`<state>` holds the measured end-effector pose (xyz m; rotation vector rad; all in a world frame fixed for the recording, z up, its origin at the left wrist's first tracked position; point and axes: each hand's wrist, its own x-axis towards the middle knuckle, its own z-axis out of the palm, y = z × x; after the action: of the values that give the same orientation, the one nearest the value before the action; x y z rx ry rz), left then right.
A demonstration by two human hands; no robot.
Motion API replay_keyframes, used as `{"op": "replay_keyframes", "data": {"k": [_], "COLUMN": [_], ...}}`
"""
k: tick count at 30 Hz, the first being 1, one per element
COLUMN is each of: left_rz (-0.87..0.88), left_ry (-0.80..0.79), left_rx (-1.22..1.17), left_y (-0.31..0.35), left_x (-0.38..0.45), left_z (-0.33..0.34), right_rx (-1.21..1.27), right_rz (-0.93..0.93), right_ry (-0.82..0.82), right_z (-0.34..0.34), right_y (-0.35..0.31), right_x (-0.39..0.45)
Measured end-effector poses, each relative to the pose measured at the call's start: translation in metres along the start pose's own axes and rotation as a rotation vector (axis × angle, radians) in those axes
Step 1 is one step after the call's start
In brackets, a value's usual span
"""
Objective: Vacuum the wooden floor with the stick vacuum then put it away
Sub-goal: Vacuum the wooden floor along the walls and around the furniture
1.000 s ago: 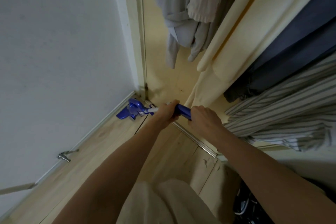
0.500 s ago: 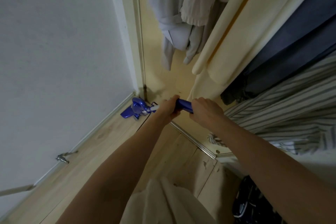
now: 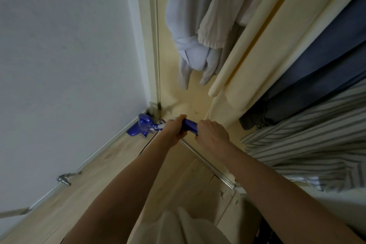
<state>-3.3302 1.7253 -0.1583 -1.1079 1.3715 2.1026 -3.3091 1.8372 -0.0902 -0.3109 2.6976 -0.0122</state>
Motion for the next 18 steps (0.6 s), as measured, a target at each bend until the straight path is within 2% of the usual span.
{"op": "replay_keyframes", "data": {"k": [9,18], "left_rz": [-0.003,-0.070], "left_ry": [-0.022,0.020], "left_rx": [0.001,-0.020], "left_y": [0.005,-0.019], "left_x": [-0.002,-0.017], "left_z": [0.002,-0.005], "right_rx": [-0.003,0.071], "right_rz": [-0.004,-0.082], "right_ry": [0.013,-0.138], "right_z": [-0.004,-0.007], "right_y": [0.003,0.012], "right_x": [0.004,-0.021]}}
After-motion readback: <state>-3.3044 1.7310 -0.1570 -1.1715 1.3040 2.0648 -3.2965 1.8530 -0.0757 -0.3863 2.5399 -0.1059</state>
